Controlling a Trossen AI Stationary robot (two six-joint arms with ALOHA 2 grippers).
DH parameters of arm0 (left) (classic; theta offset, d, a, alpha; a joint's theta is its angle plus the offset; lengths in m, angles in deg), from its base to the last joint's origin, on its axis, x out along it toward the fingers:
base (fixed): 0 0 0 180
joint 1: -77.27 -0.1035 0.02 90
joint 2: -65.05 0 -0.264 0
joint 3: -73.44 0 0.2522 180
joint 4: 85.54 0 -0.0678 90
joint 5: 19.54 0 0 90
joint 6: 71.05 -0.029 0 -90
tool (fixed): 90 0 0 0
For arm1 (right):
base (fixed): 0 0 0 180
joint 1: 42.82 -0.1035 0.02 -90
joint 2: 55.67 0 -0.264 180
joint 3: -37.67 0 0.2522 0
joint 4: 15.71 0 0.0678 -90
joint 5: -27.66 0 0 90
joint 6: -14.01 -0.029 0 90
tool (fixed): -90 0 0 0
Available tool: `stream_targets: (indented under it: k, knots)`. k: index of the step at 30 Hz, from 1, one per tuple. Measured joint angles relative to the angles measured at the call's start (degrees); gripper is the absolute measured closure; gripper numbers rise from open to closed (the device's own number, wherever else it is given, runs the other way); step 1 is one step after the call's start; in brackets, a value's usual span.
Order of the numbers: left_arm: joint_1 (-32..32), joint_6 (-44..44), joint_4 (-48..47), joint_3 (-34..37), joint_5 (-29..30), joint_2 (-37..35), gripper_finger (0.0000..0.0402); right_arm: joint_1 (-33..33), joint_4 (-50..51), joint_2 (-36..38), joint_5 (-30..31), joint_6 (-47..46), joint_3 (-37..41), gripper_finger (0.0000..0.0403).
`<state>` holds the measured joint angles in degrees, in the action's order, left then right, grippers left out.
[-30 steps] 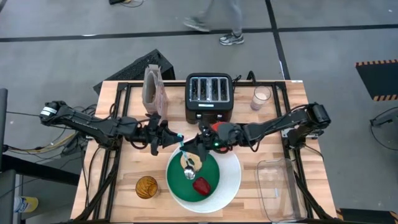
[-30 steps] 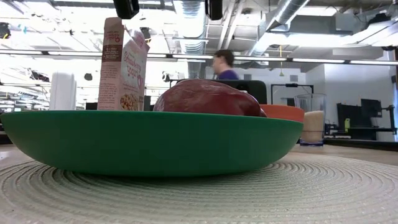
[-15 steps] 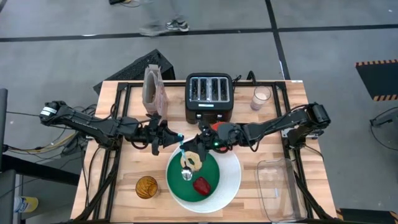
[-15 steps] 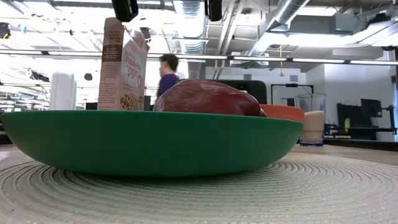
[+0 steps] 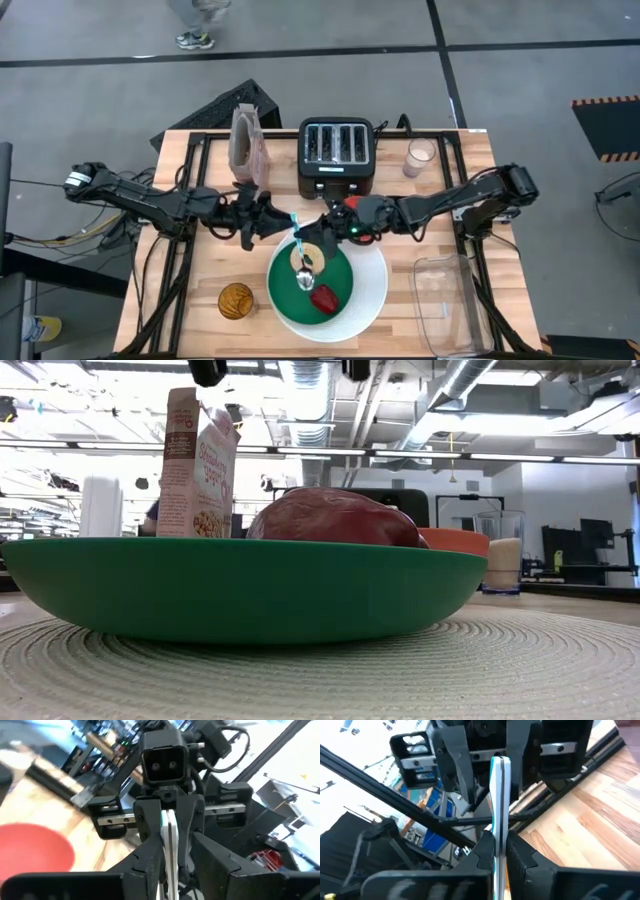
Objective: Arrange a breakfast setting
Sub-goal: Put the blue spoon on the white mat from the orange cup
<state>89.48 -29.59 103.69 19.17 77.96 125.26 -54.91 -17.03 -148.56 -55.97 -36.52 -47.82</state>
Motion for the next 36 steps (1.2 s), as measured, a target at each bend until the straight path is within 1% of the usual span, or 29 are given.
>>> stream_targets:
  k: [2, 5, 7, 12, 16, 18, 22, 25, 30, 36]
  knots:
    - [-0.01, -0.64, 1.27, 0.0, -0.01, -0.13, 0.0295, -0.22, 0.79, 0.84, 0.41, 0.08, -0.09, 0.0369]
    - [-0.29, -0.59, 2.66, 0.0, -0.24, -0.16, 0.0285, -0.36, 5.16, 3.06, 1.31, -0.38, -0.04, 0.0368]
    - [-0.27, -0.32, 3.13, 0.0, -0.24, -0.87, 0.0281, -0.72, 10.99, 5.6, 1.94, -0.43, 0.06, 0.0367]
    - [-0.27, -0.35, 2.74, -0.02, -0.83, -1.77, 0.028, -1.21, 18.99, 11.35, 5.04, 0.11, 0.09, 0.0367]
    - [-0.22, -0.4, 2.54, -0.09, -1.11, -2.71, 0.028, -1.78, 21.48, 15.87, 7.18, 2.78, 0.04, 0.0366]
    - [-0.22, -0.37, 1.97, -0.06, -1.22, -2.84, 0.028, -1.82, 21.41, 18.12, 7.34, 4.09, 0.0, 0.0365]
    - [-0.22, -0.33, 2.09, -0.04, -1.22, -3.06, 0.028, -2.31, 24.29, 23.53, 7.93, 6.2, -0.01, 0.0365]
    - [-0.22, -0.33, 1.86, -0.04, -1.22, -3.02, 0.028, -3.22, 26.93, 27.47, 10.81, 7.44, -0.07, 0.0364]
    - [-0.22, -0.29, 1.62, -0.04, -1.2, -3.02, 0.028, -4.97, 36.23, 33.79, 15.49, 7.73, 0.0, 0.0364]
    - [-0.22, -0.29, 1.27, -0.04, -1.17, -3.02, 0.0281, -8.25, 43.7, 39.26, 21.86, 7.72, 0.0, 0.0364]
